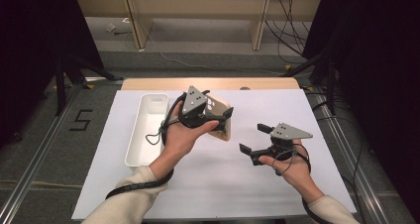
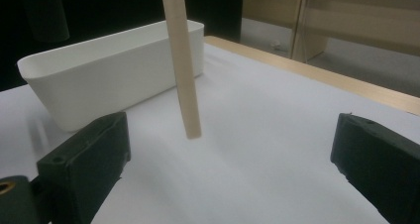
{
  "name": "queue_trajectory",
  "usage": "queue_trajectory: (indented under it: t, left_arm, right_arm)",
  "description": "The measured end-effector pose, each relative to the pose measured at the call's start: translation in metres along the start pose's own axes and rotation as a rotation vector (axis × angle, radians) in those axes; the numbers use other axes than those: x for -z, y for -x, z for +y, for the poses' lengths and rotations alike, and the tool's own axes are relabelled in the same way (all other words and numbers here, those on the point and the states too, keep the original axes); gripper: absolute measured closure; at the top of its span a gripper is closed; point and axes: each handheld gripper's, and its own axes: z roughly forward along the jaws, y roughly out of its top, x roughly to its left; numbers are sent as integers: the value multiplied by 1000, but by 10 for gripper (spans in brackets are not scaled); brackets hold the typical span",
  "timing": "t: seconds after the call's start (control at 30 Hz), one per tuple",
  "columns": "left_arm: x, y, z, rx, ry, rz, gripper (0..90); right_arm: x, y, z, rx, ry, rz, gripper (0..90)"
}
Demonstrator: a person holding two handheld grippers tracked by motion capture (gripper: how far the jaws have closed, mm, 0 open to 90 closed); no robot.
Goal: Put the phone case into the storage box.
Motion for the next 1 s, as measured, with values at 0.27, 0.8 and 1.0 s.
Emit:
queue_trajectory:
  t: [0.27, 0.8, 1.0]
  left_arm:
    - [4, -5, 1, 0, 2, 11, 103]
    - [15, -17, 3, 4, 8, 41, 103]
    - [19, -21, 4, 3, 8, 52, 103]
  right_arm:
    - [7, 3, -3, 11, 3, -12, 26]
    - [21, 10, -11, -3, 0, -33, 22]
    - [22, 11, -12, -3, 1, -34, 22]
